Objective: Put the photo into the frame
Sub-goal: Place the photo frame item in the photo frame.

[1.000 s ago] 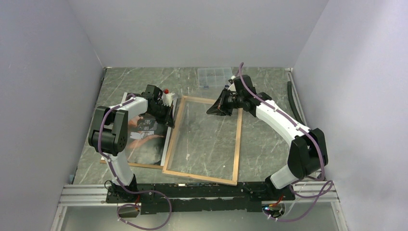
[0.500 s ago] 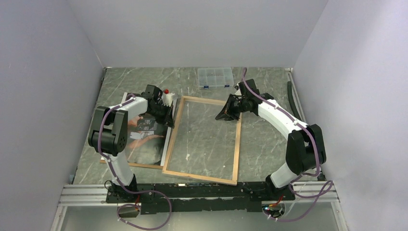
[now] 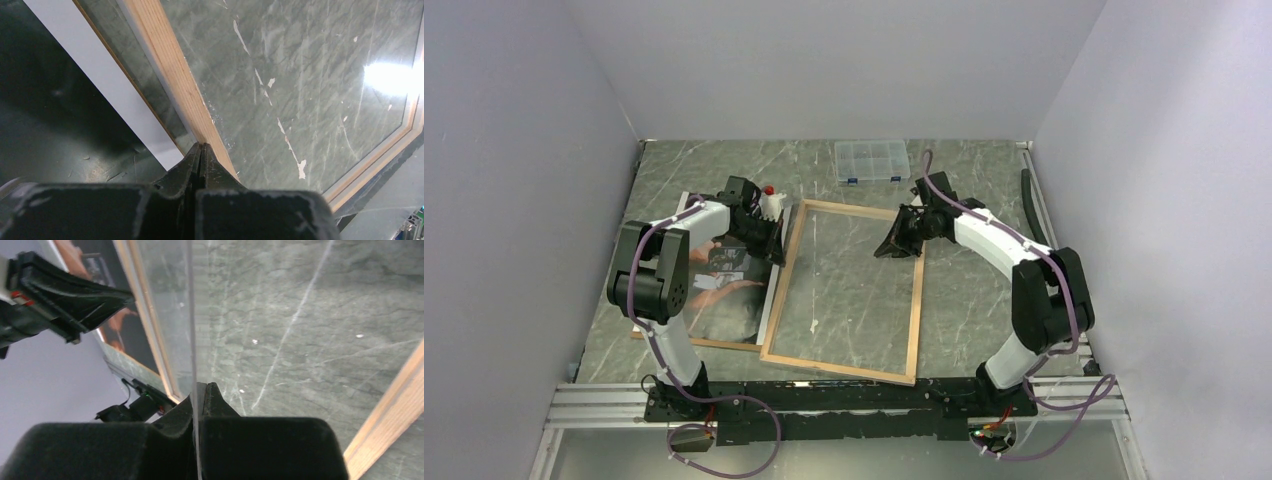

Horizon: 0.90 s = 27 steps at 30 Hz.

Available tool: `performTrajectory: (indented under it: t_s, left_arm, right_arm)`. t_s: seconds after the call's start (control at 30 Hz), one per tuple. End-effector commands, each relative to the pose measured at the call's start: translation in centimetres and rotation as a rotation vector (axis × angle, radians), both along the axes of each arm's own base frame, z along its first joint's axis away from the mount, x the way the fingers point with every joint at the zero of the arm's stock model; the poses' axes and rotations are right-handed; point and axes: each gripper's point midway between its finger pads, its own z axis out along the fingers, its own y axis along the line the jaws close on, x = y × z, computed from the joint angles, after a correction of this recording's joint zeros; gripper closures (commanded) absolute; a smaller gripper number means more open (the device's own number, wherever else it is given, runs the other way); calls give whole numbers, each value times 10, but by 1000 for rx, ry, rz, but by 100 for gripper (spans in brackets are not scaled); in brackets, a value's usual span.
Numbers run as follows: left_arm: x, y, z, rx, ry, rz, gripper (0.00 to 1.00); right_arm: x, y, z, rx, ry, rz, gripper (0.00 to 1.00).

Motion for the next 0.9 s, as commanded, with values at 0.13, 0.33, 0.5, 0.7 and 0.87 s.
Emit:
performTrajectory:
  t_s: [0.13,0.33,0.5,0.7,0.87]
  left_arm:
    - [-22,2,-12,26,56,-28,97]
    - [-22,4,-14,28,62,-22,97]
    - [-23,5,-15,30,63,-23,97]
    - [-23,5,-15,30,65,-22,97]
    - [-24,5,-16,30,68,-24,97]
  right_arm:
    - [0,8,-22,-55,14,85,82]
    - [3,3,-26,-102,4,97,57]
    - [4,-4,-33,-128,-1,97,50]
    - [7,-3,-31,-103,-53,95,55]
    - [9,1,-17,-43,-135,75,60]
